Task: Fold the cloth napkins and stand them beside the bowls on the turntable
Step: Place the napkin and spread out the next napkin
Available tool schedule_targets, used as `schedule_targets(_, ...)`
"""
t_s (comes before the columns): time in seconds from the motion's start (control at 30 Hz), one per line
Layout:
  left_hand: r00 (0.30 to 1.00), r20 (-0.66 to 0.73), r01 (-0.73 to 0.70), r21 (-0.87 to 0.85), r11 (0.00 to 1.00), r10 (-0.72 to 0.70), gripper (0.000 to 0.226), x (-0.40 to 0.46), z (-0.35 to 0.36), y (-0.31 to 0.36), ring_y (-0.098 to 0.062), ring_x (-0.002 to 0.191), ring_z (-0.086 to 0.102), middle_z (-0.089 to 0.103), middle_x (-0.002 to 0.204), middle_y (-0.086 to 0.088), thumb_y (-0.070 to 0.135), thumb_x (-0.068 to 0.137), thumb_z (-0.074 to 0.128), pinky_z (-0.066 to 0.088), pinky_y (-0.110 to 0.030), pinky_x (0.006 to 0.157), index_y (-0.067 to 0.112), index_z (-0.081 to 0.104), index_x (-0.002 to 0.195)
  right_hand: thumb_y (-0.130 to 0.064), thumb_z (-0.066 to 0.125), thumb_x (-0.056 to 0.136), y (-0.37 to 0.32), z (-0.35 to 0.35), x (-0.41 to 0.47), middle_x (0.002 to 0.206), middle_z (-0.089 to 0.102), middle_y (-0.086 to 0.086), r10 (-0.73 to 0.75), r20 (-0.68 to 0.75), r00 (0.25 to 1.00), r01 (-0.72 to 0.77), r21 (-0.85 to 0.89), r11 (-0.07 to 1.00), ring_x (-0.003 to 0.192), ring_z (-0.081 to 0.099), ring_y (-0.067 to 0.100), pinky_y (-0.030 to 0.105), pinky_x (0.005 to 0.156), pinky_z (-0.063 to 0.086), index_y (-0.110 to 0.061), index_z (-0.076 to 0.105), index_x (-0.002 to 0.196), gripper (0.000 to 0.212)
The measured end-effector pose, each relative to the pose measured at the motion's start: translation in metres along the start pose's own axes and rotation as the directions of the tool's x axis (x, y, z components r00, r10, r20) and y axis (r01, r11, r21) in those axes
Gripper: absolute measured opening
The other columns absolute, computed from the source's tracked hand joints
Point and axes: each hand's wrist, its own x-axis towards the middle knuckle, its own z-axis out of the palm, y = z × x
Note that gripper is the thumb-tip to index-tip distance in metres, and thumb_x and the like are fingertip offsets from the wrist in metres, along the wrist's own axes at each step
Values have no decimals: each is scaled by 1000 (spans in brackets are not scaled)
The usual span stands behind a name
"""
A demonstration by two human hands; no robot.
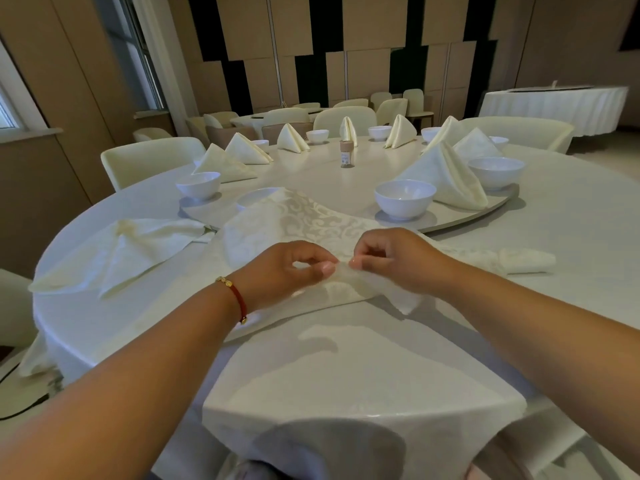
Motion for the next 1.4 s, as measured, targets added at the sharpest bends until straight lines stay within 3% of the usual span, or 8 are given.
schedule_targets(0.17,997,5,-82,121,989,82,40,-13,11,21,-7,58,36,43,64,-1,38,81,73,29,-21,56,0,62,74,-36,64,89,-19,-14,-8,56,47,-14,108,104,989,-116,76,990,51,39,2,11,46,30,-17,61,72,26)
schedule_targets(0.5,988,-96,109,-116,987,-121,37,-23,46,28,-6,51,34,42,56,5,24,95,58,29,-14,49,1,58,66,-36,69,87,-6,-4,-36,70,56,-1,249,218,944,-309,309,899,65,47,13,25,61,38,-10,68,82,26)
schedule_targets(0.63,983,-109,136,-129,982,-151,37,-22,52,30,-7,55,40,49,63,-2,24,94,58,34,-14,52,-7,62,75,-45,71,76,6,-16,-52,89,65,-2,136,298,945,-268,464,844,81,56,14,29,77,42,-20,66,103,37)
schedule_targets(0.8,959,-153,216,-156,964,-239,38,-21,50,29,-15,60,35,39,66,-7,28,94,57,30,-25,56,1,53,68,-32,88,58,21,-41,-75,119,59,-19,106,338,935,-171,169,971,115,51,-7,14,95,41,-49,45,125,81)
schedule_targets(0.9,942,-161,266,-177,947,-295,38,-24,46,32,-12,51,28,34,61,-6,31,94,57,25,-23,50,10,44,66,-25,83,68,22,-45,-82,115,58,-27,116,182,977,-129,63,990,107,53,-9,9,87,40,-47,55,116,60)
schedule_targets(1.0,938,-140,290,-189,938,-318,44,-32,42,37,-11,45,23,29,53,2,32,94,56,23,-19,45,17,35,59,-21,72,82,15,-47,-84,79,69,-7,166,-24,986,-156,227,961,70,58,9,25,73,42,-27,71,81,7)
schedule_targets(1.17,988,50,152,-81,985,-149,40,-63,28,56,-7,52,28,35,56,8,34,95,53,27,-17,49,20,42,59,-30,56,95,-15,-55,-93,59,40,-2,254,-47,966,-237,235,943,53,35,12,26,54,27,-1,48,72,38)
schedule_targets(1.4,919,382,263,-418,870,-94,41,-104,26,77,0,58,54,61,66,14,32,94,43,43,-15,57,31,70,64,-38,54,94,-60,-63,-120,58,36,-9,246,69,967,-247,2,969,55,31,8,30,60,26,-18,41,64,38)
